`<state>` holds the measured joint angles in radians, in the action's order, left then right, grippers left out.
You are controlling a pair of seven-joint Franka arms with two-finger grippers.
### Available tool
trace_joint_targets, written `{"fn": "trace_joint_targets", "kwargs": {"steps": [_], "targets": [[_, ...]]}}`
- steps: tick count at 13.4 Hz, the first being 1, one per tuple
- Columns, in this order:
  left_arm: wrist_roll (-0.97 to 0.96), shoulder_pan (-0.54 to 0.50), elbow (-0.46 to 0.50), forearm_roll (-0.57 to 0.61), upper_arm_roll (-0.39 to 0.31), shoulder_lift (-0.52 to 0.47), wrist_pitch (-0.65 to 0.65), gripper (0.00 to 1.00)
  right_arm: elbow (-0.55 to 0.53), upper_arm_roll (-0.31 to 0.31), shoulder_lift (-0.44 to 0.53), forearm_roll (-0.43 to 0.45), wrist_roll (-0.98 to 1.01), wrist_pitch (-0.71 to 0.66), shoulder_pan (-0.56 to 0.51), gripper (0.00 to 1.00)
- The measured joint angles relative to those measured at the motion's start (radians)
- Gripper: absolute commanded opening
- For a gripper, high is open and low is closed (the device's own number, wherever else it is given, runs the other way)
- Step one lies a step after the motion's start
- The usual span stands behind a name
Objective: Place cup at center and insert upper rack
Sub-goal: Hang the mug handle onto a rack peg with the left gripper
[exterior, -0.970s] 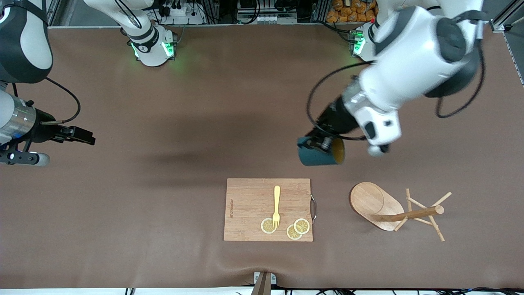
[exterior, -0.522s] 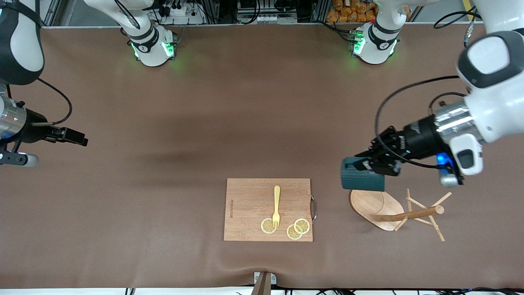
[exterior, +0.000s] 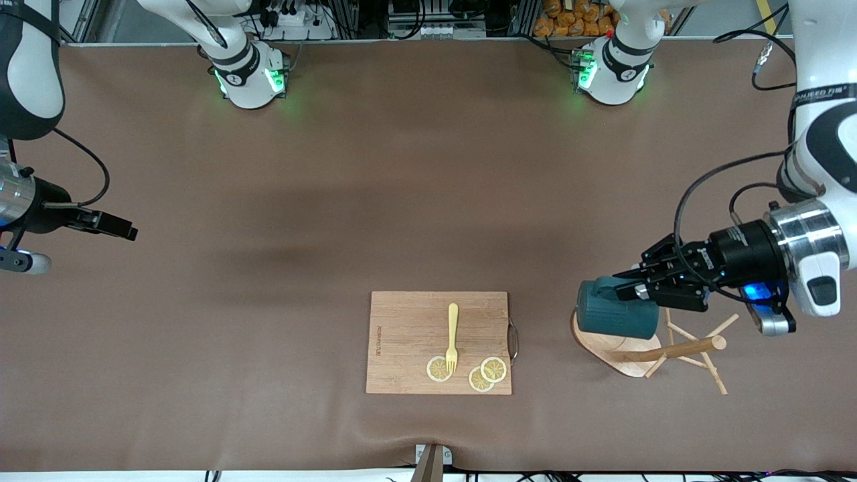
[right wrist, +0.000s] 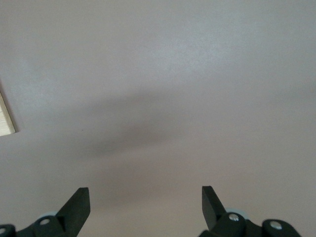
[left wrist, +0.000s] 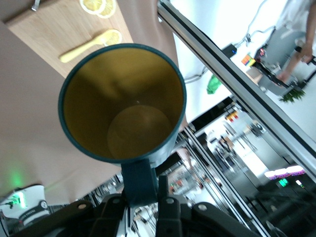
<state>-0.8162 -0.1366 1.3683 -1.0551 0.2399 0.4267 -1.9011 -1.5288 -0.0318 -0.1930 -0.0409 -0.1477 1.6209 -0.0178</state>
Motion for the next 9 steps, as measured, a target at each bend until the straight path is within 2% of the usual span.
{"fn": "trace_joint_targets", "kwargs": {"steps": [4,9], "targets": [[0.109,-0.134,0.001,-0.063,0.082,0.056,0.095,0.0,0.0,0.001,0.0,0.0,0.0,-0.003,0.0,1.0],[0.218,-0.24,0.004,-0.133,0.095,0.122,0.26,0.0,0.0,0.002,0.0,0.0,0.0,-0.005,0.0,1.0]]}}
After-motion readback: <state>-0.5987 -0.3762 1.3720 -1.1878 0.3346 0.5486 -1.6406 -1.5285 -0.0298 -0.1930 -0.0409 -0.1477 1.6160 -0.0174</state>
